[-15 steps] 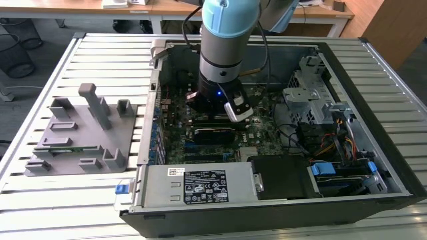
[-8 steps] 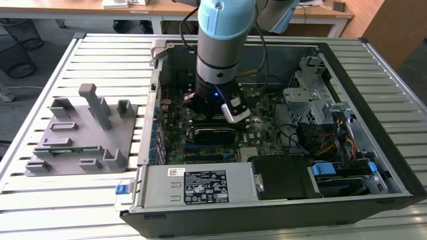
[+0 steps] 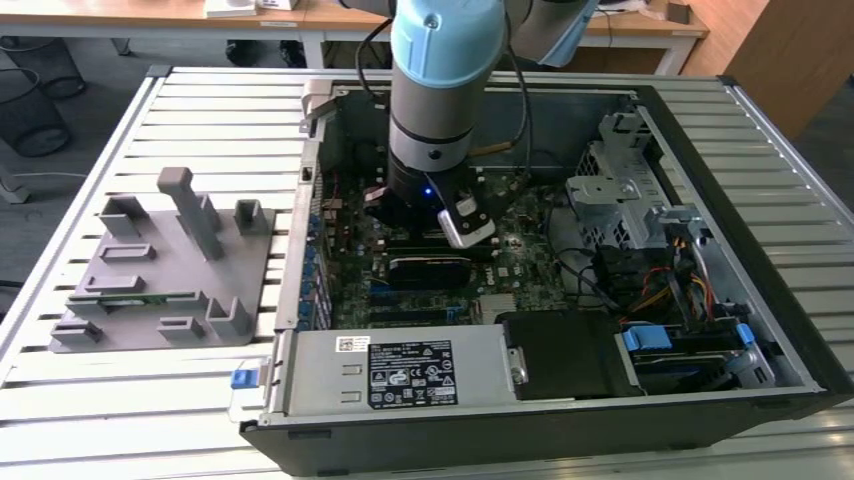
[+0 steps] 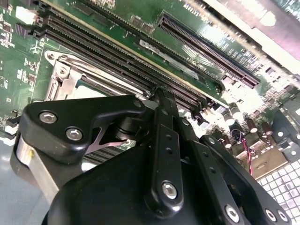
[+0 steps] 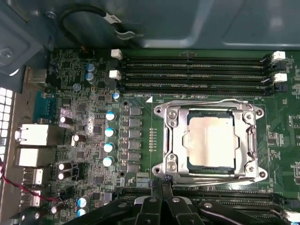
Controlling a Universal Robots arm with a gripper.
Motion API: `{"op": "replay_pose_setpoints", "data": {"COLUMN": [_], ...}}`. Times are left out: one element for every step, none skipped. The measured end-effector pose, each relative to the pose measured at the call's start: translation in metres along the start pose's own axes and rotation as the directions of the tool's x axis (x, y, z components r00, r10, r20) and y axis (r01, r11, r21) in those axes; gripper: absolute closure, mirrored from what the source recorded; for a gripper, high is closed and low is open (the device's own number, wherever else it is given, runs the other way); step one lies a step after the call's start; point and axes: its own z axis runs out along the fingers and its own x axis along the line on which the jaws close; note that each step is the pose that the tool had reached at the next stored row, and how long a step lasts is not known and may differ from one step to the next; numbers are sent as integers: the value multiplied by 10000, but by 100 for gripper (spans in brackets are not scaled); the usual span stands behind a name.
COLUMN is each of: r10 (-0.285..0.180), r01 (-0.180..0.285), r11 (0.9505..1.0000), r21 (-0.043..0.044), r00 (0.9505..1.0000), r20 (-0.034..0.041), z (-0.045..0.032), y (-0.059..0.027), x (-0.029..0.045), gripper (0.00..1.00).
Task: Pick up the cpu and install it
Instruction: 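Install the second cpu locking lever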
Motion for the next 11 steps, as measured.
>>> {"op": "replay_pose_setpoints", "data": {"r10": [-2, -4, -5, -7, -7, -9, -10, -11, -10, -9, -9], "r01": [2, 4, 5, 7, 7, 9, 10, 11, 10, 10, 10], "r11": [10000, 10000, 9999, 9999, 9999, 9998, 9998, 9998, 9998, 9998, 9998], "r21": [-47, -91, -126, -150, -172, -191, -203, -209, -212, -212, -213], "r00": [10000, 10000, 10000, 10000, 10000, 10000, 10000, 10000, 10000, 10000, 10000], "r20": [0, 2, 1, 0, 1, 3, 4, 4, 3, 1, 1], "z": [4, 8, 10, 13, 17, 21, 24, 27, 31, 36, 43], "y": [1, 2, 2, 1, 1, 1, 1, 1, 0, 0, -1], "x": [0, 0, 0, 2, 4, 8, 13, 19, 25, 30, 35], "gripper": [89, 89, 89, 89, 89, 89, 89, 89, 89, 89, 89]}}
